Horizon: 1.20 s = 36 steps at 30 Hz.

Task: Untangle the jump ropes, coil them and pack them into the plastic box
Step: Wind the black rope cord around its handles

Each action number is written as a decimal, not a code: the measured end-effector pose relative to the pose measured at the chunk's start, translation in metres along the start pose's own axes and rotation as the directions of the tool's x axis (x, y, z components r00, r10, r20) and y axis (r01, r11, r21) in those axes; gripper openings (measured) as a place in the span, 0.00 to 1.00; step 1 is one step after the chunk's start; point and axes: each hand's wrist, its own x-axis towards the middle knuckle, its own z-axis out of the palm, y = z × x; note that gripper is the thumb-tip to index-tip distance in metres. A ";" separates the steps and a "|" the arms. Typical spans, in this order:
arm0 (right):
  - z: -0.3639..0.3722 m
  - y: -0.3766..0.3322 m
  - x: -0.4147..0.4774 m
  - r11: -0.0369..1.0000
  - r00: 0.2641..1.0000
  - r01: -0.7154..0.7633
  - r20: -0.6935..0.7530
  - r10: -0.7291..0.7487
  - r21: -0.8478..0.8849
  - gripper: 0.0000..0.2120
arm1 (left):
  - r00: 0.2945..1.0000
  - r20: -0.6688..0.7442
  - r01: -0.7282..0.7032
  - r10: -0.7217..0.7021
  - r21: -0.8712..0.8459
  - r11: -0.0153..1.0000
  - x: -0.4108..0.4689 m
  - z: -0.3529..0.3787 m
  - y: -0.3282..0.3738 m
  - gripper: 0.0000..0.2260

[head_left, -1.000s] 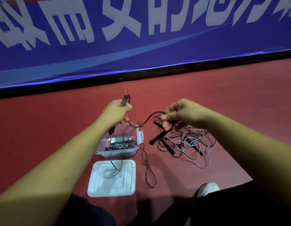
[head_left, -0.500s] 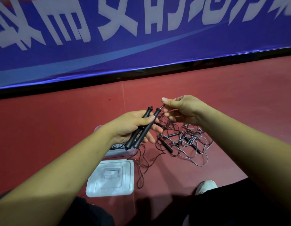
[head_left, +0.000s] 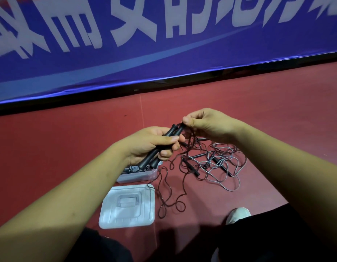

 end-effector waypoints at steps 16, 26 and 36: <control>-0.017 -0.010 -0.003 0.994 0.990 -0.017 -0.141 0.002 -0.109 0.16 | 0.997 -0.052 0.060 -0.059 0.033 0.998 -0.006 0.002 0.002 0.14; -0.020 -0.020 -0.012 0.956 0.980 0.022 -0.182 -0.078 -0.291 0.16 | 0.979 -0.200 0.077 -0.032 0.217 0.973 0.000 0.002 0.000 0.12; -0.009 -0.024 -0.008 0.954 0.967 0.118 -0.185 -0.173 -0.277 0.11 | 0.906 -0.283 -0.351 0.316 -0.082 0.933 0.000 -0.001 0.024 0.04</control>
